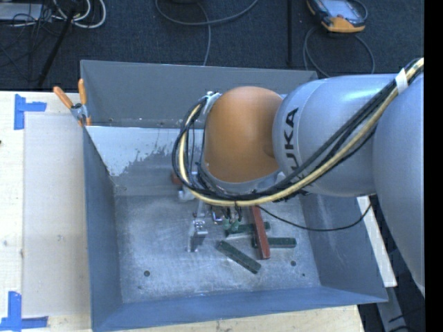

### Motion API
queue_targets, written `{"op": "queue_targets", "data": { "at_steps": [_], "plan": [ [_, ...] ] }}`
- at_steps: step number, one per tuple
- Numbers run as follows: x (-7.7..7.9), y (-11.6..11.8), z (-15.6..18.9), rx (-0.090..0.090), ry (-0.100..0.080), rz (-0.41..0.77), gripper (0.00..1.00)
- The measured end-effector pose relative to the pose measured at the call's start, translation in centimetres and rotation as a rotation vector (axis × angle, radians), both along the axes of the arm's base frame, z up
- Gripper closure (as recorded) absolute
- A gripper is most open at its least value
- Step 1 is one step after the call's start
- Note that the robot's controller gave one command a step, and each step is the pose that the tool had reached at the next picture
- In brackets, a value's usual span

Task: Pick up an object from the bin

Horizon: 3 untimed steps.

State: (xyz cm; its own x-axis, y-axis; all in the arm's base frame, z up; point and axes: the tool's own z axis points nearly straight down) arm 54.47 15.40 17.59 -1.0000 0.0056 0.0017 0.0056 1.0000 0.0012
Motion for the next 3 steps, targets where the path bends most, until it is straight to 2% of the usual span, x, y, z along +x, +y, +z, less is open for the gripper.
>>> {"op": "queue_targets", "data": {
  "at_steps": [1,2,3],
  "plan": [
    [2.2,-5.8,-1.9,0.0,-0.001,0.076,0.0],
    [2.4,-8.1,-5.1,-0.003,-0.001,0.085,0.0],
    [1.8,-9.6,-8.1,0.0,-0.001,0.287,0.0]
  ]
}}
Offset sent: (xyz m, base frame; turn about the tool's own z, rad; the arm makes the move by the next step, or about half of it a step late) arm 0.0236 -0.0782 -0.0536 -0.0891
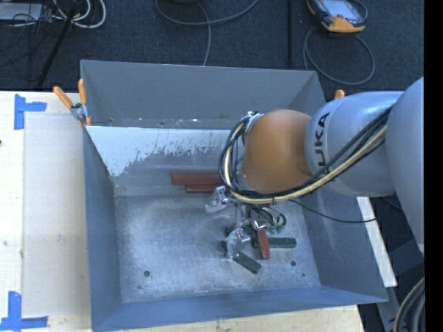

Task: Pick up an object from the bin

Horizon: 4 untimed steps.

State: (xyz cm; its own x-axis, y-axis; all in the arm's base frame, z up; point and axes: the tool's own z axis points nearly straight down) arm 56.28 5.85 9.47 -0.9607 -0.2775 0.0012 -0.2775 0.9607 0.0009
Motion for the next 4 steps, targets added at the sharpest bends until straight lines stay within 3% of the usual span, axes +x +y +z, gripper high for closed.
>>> {"op": "queue_targets", "data": {
  "at_steps": [1,2,3,4],
  "plan": [
    [-5.3,-3.2,-1.9,0.005,-0.015,-0.07,1.0],
    [-5.5,-3.3,-2.1,0.001,-0.006,-0.071,0.0],
    [-5.5,-3.3,-2.1,0.001,-0.006,-0.071,0.0],
    [-5.0,-13.1,-1.9,0.003,-0.012,-0.102,1.0]
  ]
}}
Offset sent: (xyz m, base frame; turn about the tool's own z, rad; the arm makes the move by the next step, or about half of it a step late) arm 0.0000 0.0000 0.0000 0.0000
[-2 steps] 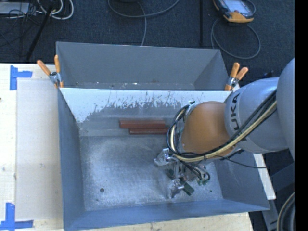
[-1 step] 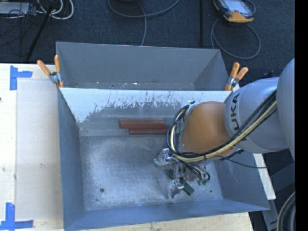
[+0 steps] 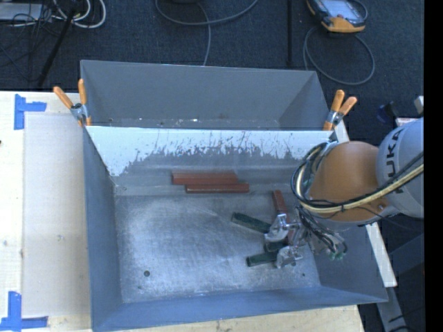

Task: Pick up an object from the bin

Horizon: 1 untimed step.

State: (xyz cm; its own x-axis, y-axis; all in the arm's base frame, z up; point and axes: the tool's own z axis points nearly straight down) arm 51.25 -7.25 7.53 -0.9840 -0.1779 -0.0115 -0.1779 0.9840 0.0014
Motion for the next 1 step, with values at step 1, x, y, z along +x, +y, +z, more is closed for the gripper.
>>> {"op": "queue_targets", "data": {
  "at_steps": [1],
  "plan": [
    [0.0,-0.01,0.0,0.0,0.0,-0.001,1.0]
  ]
}}
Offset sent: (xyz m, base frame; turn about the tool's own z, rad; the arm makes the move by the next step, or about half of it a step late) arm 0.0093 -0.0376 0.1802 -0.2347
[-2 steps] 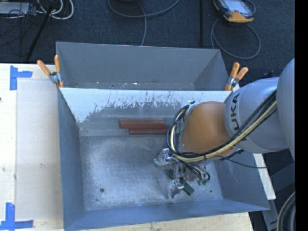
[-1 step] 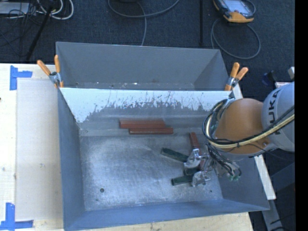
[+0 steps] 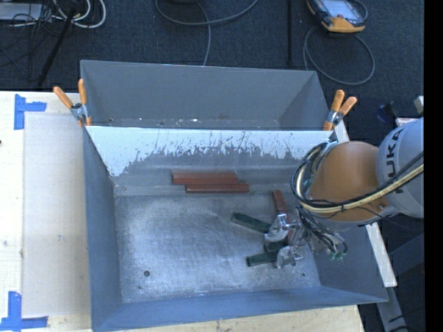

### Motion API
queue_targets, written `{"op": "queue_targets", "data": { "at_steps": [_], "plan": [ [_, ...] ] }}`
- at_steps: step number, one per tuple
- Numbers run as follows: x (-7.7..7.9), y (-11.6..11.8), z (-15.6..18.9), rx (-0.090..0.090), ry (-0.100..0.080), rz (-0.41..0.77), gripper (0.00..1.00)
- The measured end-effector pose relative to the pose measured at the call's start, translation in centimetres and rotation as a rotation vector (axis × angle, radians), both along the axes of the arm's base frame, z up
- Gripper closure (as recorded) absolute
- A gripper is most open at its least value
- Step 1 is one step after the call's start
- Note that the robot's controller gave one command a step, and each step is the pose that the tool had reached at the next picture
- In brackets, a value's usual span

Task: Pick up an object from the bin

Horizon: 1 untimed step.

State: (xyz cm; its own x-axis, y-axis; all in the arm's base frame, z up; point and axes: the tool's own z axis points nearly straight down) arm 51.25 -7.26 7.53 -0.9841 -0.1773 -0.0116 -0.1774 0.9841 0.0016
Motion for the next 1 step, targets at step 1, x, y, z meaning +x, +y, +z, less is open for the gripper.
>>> {"op": "queue_targets", "data": {
  "at_steps": [1],
  "plan": [
    [1.03,-3.73,18.15,-0.005,0.008,0.234,1.0]
  ]
}}
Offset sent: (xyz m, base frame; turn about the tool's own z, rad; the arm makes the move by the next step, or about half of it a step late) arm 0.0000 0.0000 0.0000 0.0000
